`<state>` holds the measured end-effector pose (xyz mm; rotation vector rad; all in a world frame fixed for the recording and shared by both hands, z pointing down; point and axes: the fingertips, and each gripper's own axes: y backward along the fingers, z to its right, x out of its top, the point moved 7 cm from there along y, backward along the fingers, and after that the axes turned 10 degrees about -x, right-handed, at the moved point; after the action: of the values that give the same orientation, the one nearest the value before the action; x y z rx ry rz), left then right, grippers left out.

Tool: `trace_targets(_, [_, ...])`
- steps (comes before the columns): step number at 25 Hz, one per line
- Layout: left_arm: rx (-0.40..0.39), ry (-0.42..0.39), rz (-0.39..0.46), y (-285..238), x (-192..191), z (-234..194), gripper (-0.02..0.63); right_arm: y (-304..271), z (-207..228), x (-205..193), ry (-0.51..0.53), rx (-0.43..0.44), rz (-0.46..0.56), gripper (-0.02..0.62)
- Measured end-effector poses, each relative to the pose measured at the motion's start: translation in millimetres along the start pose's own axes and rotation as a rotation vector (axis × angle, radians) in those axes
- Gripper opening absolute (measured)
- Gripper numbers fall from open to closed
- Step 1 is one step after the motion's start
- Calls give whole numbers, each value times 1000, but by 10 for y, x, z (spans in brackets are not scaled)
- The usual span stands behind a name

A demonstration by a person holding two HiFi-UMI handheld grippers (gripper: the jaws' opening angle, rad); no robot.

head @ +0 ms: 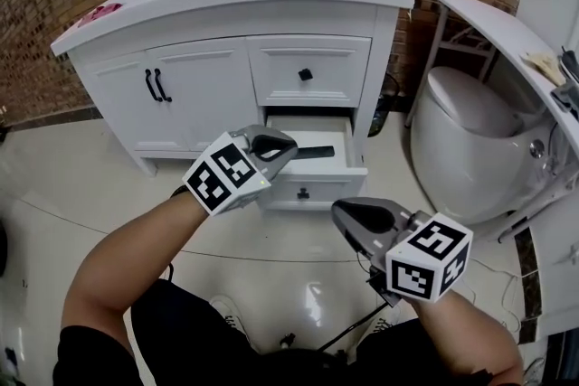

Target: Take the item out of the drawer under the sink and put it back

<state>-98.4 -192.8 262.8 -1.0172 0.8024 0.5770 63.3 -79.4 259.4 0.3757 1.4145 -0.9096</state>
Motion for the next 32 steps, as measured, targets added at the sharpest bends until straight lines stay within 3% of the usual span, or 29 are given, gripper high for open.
trace_targets(6, [-2,36,151,445,337,505,3,40,-50,-51,-2,0,-14,3])
trace_targets(11, [35,6,204,735,483,782,5,88,-59,-20,-1,-10,-1,3])
trace_targets(24, [-18,310,380,770,281,1041,5,149,-132,-39,-6,-46,19,3])
trace_targets(32, [-74,354,406,824,159,1218,5,216,-176,-119,1,-31,-6,2])
